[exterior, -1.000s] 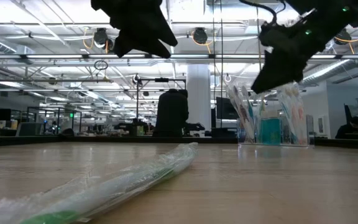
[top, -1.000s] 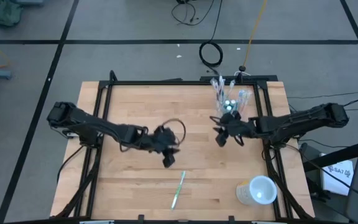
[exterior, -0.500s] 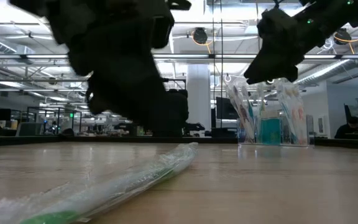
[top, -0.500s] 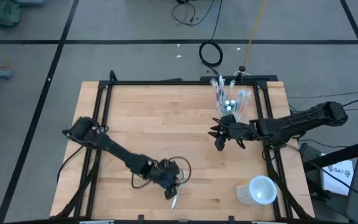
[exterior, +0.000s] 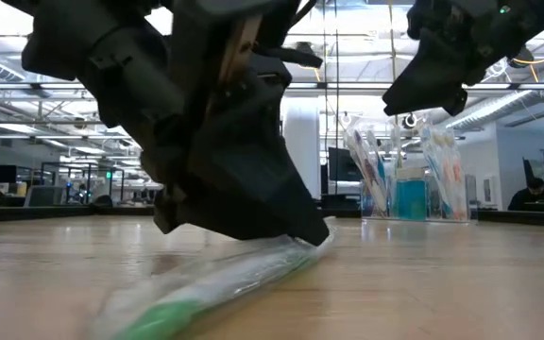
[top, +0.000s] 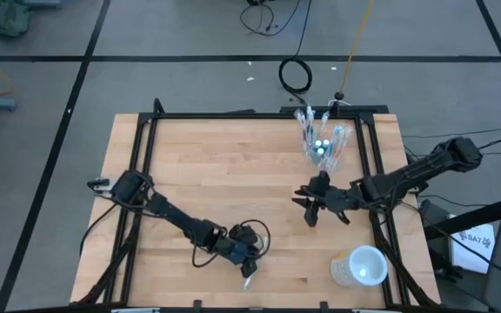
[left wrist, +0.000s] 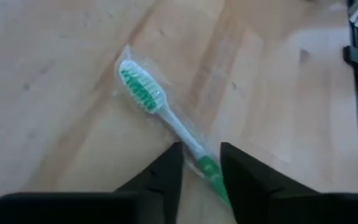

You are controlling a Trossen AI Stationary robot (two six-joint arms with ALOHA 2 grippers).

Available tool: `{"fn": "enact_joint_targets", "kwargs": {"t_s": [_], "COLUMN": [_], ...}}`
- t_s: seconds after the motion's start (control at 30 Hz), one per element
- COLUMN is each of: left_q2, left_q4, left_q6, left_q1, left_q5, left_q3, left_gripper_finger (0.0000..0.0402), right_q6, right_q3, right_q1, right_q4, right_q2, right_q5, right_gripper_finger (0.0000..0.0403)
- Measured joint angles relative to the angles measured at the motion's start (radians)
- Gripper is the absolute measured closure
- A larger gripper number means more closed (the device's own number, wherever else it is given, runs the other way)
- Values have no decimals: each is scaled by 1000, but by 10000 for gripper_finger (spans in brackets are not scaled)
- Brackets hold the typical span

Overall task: Pick & Place toothbrushing station
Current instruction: Put the green toothbrush into the transparent organizer

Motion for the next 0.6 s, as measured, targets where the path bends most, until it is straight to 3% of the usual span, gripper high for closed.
{"fn": "enact_joint_targets", "kwargs": {"t_s": [0.23, 0.43, 0.6], "left_q2": [-7, -116, -279], "left_q4": [-7, -137, -179], "left_q6": [56, 120, 219], "left_q1": [41, 102, 133], "left_q5": [-8, -15, -131], "left_q3": [-2, -10, -7], "left_gripper_finger": [391, 389, 394], "right_q6": [-2, -3, -77], "right_q3": [0, 0, 0], "right_q1": [16, 4, -3], "right_q4": [3, 17, 65], "right_q2": [0, 0, 0], "right_q5": [0, 0, -2], "right_gripper_finger": [287, 287, 287]}}
